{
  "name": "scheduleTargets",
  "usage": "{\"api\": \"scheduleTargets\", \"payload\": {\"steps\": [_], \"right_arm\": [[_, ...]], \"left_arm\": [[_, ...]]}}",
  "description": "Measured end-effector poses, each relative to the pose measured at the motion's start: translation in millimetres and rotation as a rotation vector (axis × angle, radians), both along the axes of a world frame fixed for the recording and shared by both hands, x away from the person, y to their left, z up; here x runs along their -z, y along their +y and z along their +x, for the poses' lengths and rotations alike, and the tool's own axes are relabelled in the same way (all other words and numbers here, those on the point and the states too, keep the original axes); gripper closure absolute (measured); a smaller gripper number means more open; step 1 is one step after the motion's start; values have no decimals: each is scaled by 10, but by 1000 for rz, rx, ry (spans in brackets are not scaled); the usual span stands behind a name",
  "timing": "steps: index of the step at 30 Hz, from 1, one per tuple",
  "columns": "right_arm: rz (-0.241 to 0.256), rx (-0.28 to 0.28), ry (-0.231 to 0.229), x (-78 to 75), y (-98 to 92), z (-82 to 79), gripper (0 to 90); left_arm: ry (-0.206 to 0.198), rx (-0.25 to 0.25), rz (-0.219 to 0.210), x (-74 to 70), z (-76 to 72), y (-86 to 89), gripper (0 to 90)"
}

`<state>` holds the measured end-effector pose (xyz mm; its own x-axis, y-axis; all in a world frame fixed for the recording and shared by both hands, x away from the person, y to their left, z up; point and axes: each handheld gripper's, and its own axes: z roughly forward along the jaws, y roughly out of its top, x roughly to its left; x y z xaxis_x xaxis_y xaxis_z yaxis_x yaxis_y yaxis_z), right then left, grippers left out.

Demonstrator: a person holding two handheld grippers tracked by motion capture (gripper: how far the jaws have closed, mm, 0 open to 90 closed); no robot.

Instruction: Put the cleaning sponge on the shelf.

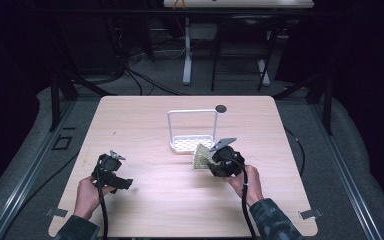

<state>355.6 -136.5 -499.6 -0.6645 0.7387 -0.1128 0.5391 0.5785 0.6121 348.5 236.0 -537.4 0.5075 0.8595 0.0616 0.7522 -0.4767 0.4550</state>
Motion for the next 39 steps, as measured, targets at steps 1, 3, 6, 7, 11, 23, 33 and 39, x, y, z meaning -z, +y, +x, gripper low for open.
{"api": "scheduleTargets", "payload": {"steps": [1,3,6,7,11,23,33,39], "right_arm": [[-1,2,-1,-5,29,34,556],[-3,0,-12,-11,60,59,556],[-13,-3,-25,-15,124,84,556],[-17,-5,-27,-9,145,97,556],[-23,2,-37,-10,222,171,556],[-35,14,-41,81,482,473,551],[-63,41,-68,66,606,652,542],[-67,76,-70,123,637,717,537]], "left_arm": [[-7,9,-23,-13,-4,12,181],[-12,6,-25,-20,-8,10,180],[-16,12,-41,-30,-16,-1,175],[-21,17,-46,-31,-34,-9,173],[-26,25,-62,-37,-53,-12,154],[-30,33,-56,-35,-43,0,149],[-27,33,-47,-26,-33,-6,149],[-28,38,-49,-25,-33,0,150]]}}
